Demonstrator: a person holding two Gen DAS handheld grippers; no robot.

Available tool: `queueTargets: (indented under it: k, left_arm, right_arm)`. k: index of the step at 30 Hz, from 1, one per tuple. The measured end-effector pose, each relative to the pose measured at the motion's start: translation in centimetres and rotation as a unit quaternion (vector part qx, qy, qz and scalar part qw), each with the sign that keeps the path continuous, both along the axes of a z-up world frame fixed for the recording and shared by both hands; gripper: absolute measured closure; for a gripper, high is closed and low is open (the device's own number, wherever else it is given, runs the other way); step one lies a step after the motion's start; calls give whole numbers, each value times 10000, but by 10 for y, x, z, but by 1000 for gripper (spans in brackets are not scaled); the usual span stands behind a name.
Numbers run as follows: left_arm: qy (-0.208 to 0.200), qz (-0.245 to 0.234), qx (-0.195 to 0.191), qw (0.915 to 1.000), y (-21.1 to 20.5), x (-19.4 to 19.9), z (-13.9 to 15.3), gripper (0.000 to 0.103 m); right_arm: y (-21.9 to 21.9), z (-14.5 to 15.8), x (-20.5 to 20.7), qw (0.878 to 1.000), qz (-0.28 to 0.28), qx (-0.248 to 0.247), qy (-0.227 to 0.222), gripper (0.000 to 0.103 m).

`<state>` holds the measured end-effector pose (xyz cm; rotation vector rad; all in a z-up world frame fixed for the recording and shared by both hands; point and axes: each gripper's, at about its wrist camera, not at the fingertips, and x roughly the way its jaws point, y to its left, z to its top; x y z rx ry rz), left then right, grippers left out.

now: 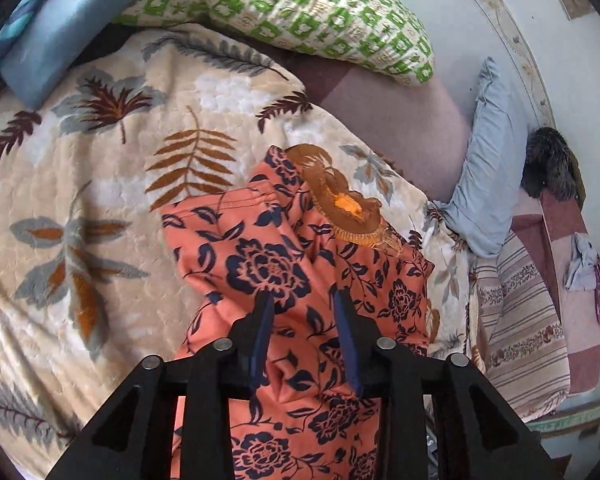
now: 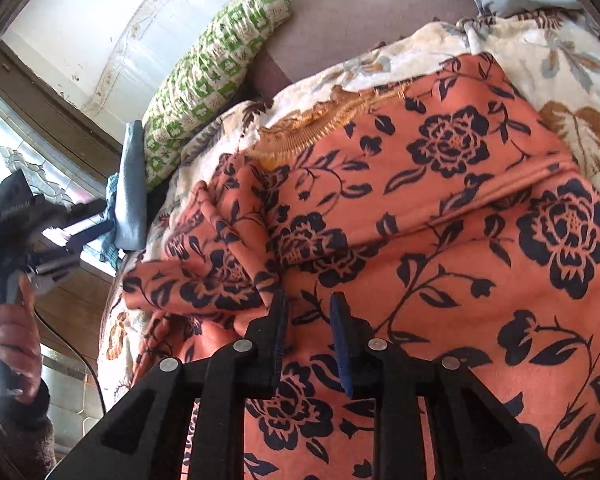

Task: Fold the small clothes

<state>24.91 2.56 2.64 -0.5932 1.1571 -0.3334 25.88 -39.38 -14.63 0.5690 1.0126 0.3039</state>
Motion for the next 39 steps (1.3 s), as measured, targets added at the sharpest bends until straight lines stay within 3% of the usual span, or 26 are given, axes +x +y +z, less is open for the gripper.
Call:
queueTargets:
  k: [4, 6, 9, 13, 17, 19, 20, 21, 24, 28, 30, 33, 39]
  left_arm:
    - [193, 48, -627, 9978, 20, -37, -23, 61]
    - [311, -61, -557, 9979, 20, -49, -37, 61]
    - [338, -111, -359, 9987, 18, -57, -50, 61]
    - [347, -139, -387, 9986, 24, -63, -54, 61]
    - [241, -90, -381, 9989, 34, -69, -49, 61]
    - [184, -72, -343, 9992, 37, -71, -47, 61]
    - [144, -74, -312, 9994, 38, -72, -45, 61]
    - [102, -70, -278, 9995, 39, -72, -43, 61]
    - [52, -83, -260, 9996, 33, -73, -39, 60]
    - [9, -198, -343, 9992, 13, -73, -37, 60]
    - [12, -280, -360, 9990, -3, -71, -38, 59]
    - [143, -327, -443, 9984, -28, -64, -46, 58]
    - [608, -76, -643, 9961, -67, -38, -72, 58]
  right_arm:
    - [13, 22, 30, 9991, 324, -82, -245, 70]
    - [28, 29, 57, 9976, 644, -154, -221, 59]
    - [58, 29, 101, 9925, 1213, -120, -17, 54]
    - [109, 12, 140, 9854, 1652, -288, 297, 53]
    - [154, -15, 159, 9752, 1927, -901, 611, 53]
    - [170, -23, 158, 9662, 2230, -1109, 661, 63]
    - [174, -18, 152, 9631, 2355, -1211, 489, 94]
    - [173, -8, 145, 9623, 2391, -1269, 262, 98]
    - [135, 26, 127, 9762, 1990, -808, -295, 98]
    - [26, 52, 96, 9974, 512, -153, -485, 98]
    - [-28, 45, 70, 9992, -222, -66, -326, 98]
    - [-83, 24, 29, 9962, -852, -187, -15, 98]
    - [-141, -10, -13, 9896, -1366, 240, 387, 97]
